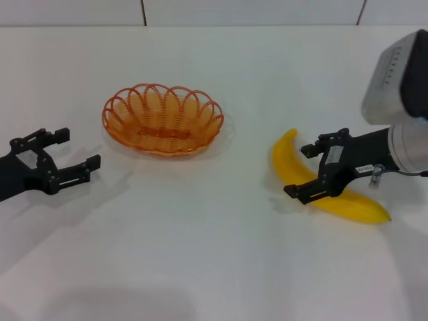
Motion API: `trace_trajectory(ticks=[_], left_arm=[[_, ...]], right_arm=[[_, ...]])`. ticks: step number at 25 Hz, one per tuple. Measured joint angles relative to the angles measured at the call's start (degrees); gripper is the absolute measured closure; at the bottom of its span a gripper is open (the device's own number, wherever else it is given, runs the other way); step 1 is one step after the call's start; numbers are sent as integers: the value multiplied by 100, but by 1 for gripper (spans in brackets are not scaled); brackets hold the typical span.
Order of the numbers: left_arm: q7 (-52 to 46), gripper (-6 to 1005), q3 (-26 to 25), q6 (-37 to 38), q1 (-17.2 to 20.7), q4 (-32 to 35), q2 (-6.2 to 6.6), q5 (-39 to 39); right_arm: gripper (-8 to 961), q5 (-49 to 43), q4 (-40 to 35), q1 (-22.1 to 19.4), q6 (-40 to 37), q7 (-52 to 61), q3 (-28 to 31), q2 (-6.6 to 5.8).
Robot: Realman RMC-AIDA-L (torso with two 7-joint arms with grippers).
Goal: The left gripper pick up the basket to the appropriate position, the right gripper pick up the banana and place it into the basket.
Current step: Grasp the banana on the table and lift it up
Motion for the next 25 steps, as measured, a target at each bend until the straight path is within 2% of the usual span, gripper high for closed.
trace_trajectory(ticks=[10,19,25], left_arm=[[80,119,-47,-22,-43,-7,-30,51],[80,119,-45,-76,-82,-9,-47,54],[79,119,-43,-76,-103,-10,-53,54]], right_arm=[[60,-810,-512,42,-110,916,-452,-9],[60,-966,-421,97,-124,1038,-642,-19],[60,-1034,-39,305,-76,1050,-641,-18]])
